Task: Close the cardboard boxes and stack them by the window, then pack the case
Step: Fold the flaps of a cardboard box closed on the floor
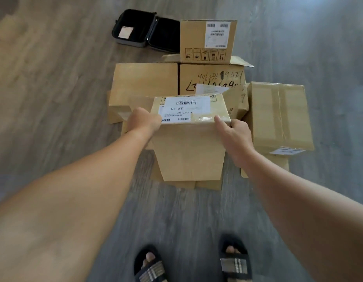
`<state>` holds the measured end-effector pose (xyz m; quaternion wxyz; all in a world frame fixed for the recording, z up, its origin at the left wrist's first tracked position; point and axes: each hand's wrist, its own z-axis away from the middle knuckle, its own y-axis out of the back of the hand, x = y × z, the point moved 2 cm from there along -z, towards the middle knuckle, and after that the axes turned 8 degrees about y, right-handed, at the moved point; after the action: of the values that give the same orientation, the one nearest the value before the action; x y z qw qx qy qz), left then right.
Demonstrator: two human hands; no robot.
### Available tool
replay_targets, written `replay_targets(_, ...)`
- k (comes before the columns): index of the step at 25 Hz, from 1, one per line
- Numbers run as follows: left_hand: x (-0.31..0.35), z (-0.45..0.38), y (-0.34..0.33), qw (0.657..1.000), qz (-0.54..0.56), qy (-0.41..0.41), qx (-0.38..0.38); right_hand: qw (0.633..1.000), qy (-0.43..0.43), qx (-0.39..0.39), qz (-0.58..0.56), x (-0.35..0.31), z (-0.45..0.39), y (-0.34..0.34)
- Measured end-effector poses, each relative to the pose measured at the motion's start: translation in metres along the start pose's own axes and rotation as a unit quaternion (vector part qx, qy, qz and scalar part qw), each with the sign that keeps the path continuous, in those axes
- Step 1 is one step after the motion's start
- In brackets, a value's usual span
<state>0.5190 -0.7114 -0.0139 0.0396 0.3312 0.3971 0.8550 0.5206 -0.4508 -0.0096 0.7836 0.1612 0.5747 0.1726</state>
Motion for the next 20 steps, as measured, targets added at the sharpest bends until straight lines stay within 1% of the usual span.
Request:
replay_targets(4, -0.053, 0.048, 0.037, 0.999, 0.003, 0.032, 0.012, 0.996, 0.032, 0.017, 0.087, -0.019, 0.047, 0.0)
replay_targets(5, -0.068, 0.06, 0.046, 0.999, 0.012, 0.038, 0.019, 0.993, 0.046, 0.013, 0.104, -0.023, 0.056, -0.004)
replay_targets(8, -0.12, 0.091, 0.071, 0.997, 0.029, 0.055, 0.054, 0.986, 0.094, -0.035, 0.132, -0.022, 0.084, -0.025)
replay_targets(12, -0.193, 0.118, 0.092, 0.991, -0.01, 0.082, 0.106, 0.978, 0.114, -0.113, 0.134, 0.02, 0.12, -0.065)
replay_targets(14, -0.239, 0.12, 0.089, 0.988, -0.004, 0.093, 0.126, 0.968, 0.129, -0.154, 0.15, 0.053, 0.136, -0.1)
replay_targets(18, -0.334, 0.106, 0.072, 0.982, 0.047, 0.124, 0.134, 0.947, 0.206, -0.195, 0.151, 0.102, 0.151, -0.166)
replay_targets(20, -0.367, 0.097, 0.063, 0.983, 0.052, 0.108, 0.136, 0.93, 0.24, -0.223, 0.164, 0.118, 0.149, -0.191)
